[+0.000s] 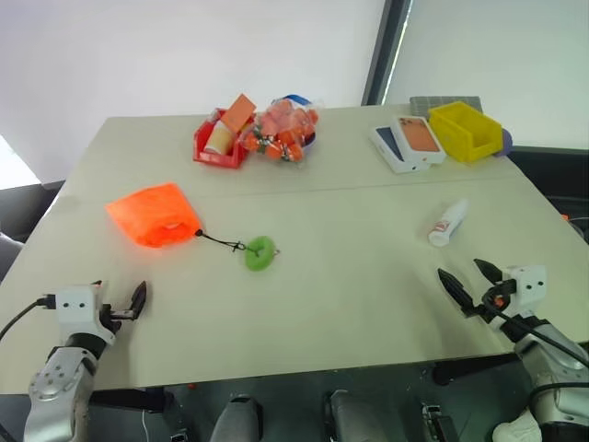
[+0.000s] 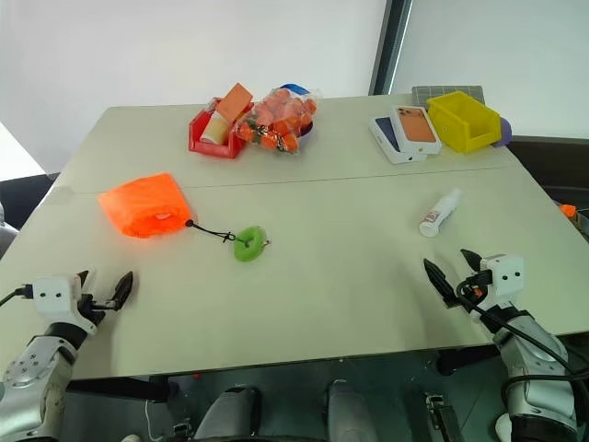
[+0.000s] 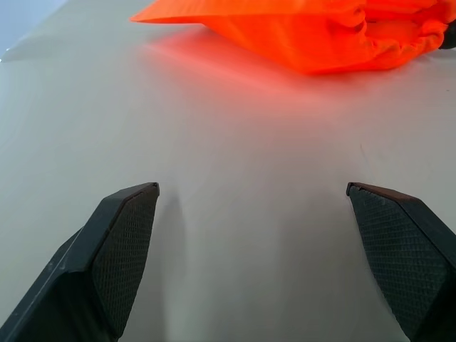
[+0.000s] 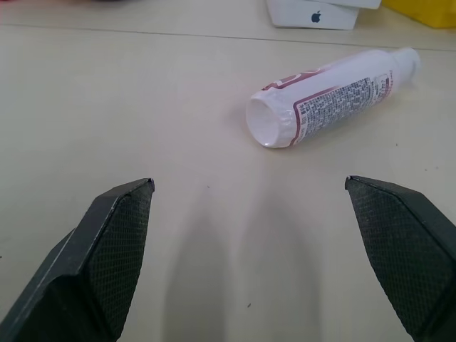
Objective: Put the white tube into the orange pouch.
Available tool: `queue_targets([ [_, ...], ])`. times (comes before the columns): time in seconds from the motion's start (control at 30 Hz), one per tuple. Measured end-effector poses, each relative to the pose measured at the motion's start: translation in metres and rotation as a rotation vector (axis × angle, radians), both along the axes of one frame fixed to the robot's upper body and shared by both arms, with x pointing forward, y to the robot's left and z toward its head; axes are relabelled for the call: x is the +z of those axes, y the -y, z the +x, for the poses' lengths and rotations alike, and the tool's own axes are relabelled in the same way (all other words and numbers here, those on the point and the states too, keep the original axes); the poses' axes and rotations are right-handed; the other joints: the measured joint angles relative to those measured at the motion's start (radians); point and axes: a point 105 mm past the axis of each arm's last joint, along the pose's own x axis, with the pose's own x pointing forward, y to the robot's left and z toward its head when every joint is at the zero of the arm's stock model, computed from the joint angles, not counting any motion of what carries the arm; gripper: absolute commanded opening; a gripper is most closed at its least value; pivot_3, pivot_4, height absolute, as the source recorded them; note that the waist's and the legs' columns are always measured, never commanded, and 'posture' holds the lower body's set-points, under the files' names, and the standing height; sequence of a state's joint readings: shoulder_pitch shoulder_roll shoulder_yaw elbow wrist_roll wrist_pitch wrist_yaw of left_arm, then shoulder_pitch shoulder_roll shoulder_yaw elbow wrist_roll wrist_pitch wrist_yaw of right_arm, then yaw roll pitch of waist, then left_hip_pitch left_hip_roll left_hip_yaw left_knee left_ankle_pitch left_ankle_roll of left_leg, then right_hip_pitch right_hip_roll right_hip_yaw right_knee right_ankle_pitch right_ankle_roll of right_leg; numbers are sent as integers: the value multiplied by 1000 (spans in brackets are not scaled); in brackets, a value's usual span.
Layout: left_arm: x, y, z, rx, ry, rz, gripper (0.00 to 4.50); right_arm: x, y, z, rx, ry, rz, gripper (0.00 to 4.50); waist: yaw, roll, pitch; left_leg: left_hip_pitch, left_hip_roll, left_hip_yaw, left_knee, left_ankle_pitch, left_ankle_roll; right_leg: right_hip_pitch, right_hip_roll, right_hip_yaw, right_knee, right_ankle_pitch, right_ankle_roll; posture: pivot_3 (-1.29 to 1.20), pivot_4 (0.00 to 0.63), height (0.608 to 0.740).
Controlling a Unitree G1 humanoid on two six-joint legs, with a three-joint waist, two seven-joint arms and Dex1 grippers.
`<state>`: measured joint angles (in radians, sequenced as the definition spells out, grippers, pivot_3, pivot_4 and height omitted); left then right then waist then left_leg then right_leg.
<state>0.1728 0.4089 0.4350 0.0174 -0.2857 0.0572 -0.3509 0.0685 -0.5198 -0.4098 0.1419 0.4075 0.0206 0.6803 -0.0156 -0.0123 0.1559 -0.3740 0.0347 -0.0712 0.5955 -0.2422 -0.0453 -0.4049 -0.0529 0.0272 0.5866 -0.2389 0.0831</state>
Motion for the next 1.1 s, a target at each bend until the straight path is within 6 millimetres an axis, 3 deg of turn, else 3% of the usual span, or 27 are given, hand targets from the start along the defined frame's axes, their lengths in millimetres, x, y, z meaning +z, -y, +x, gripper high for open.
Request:
queue_targets([
  [0.3, 2, 1, 3, 8, 5, 7, 4500, 4, -3, 1, 6, 15, -7, 4452, 0, 0, 0, 0, 0, 0, 0, 0, 0, 0, 0, 0, 0, 0, 0, 0, 150, 740],
  [0.47, 11, 17, 9, -18, 35, 67, 4500, 10, -19, 8, 63, 23, -6, 4452, 1, 0, 0, 0, 0, 0, 0, 0, 0, 1, 0, 0, 0, 0, 0, 0, 150, 740],
  [0.67, 26, 48, 20, -106, 89, 242, 4500, 22, -65, 15, 237, 35, 1, 4452, 3, 0, 0, 0, 0, 0, -1, 0, 0, 2, 0, 0, 0, 0, 0, 0, 150, 740],
  [0.97, 68, 66, 55, -106, 181, 583, 4500, 26, -169, 5, 605, 36, 18, 4452, 4, 0, 0, 0, 0, 0, -1, 0, 0, 4, 1, 0, 1, 0, 0, 0, 150, 740],
  [1.1, 78, 68, 72, -99, 175, 703, 4500, 31, -196, 6, 670, 62, 36, 4452, 3, -1, 0, 0, 0, 0, -1, 0, 0, 4, 1, 0, 4, 1, 0, 0, 150, 740],
])
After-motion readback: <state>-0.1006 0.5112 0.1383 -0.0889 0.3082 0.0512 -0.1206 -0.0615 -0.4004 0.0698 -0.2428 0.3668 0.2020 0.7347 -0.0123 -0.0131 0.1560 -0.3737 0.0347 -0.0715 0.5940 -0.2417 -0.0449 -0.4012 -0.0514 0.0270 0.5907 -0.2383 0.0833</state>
